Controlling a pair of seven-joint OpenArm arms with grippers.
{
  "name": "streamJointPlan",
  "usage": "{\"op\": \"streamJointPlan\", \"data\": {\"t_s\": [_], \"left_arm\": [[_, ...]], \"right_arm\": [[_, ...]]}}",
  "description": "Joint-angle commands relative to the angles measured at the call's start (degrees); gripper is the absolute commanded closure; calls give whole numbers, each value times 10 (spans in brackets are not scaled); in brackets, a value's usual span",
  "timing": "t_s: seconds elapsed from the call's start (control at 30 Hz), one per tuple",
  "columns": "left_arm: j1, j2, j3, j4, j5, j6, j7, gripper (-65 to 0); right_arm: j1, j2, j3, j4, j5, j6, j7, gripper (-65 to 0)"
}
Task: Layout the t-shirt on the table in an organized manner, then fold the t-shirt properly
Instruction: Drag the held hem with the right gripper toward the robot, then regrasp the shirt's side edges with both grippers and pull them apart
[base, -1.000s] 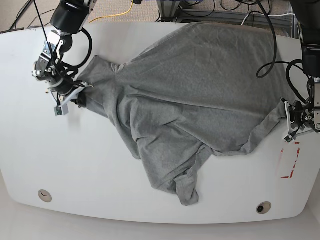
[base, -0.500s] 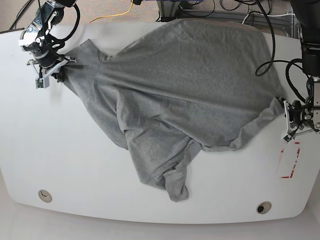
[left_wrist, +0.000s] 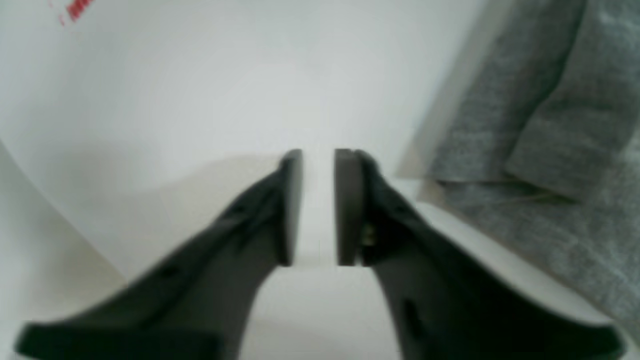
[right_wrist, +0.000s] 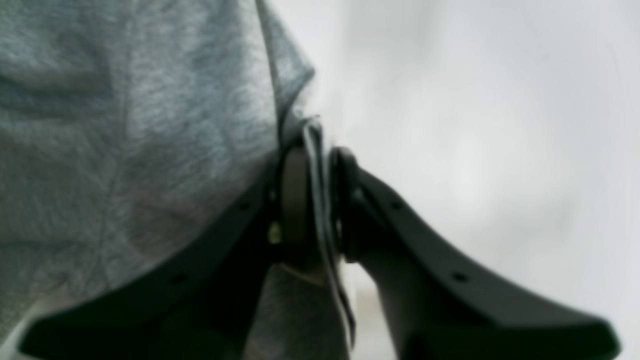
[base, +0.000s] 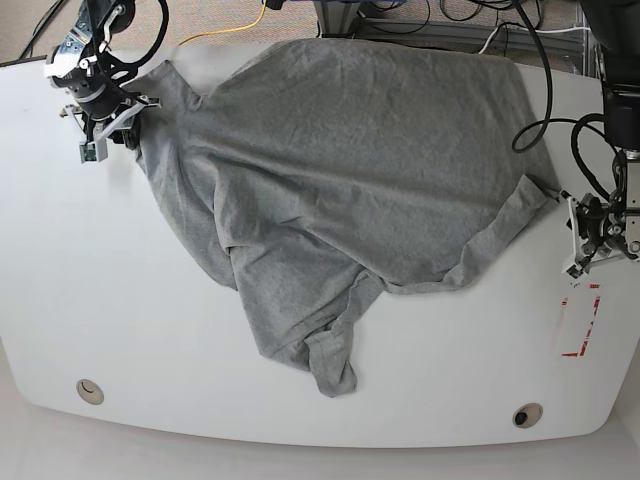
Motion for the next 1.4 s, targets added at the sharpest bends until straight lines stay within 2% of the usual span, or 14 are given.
{"op": "streamJointPlan", "data": {"t_s": [0.0,0.13,0.27,0.47,0.67,0.77,1.0,1.17,1.37], "left_arm": [[-17,-12,-10,10,-9,1,2,-239],[-16,-12,-41,10,-51,1,17,-357],[-13,-13,-70,28,-116,1,62,-374],[23,-17,-86,104,-240,1,125,-374],[119,-3,-182,175,-343,1,174,-374],[164,21,-227,201,-356,1,176,-374],[269,76,-307,217,-331,1,176,-374],[299,109,-334,219,-312,1,176,-374],[299,125,-336,216,-304,1,171,-374]], "right_arm": [[10,7,3,12,5,-1,12,-263],[17,0,5,12,0,-1,12,-400],[19,1,3,12,3,-1,12,-479],[36,-2,2,12,0,-1,12,-490],[56,0,-22,12,1,-1,12,-490],[68,4,-28,12,-1,-1,12,-490],[117,21,-45,22,0,-1,11,-490],[141,35,-61,21,-2,-1,11,-490],[160,40,-86,19,0,-1,3,-490]]}}
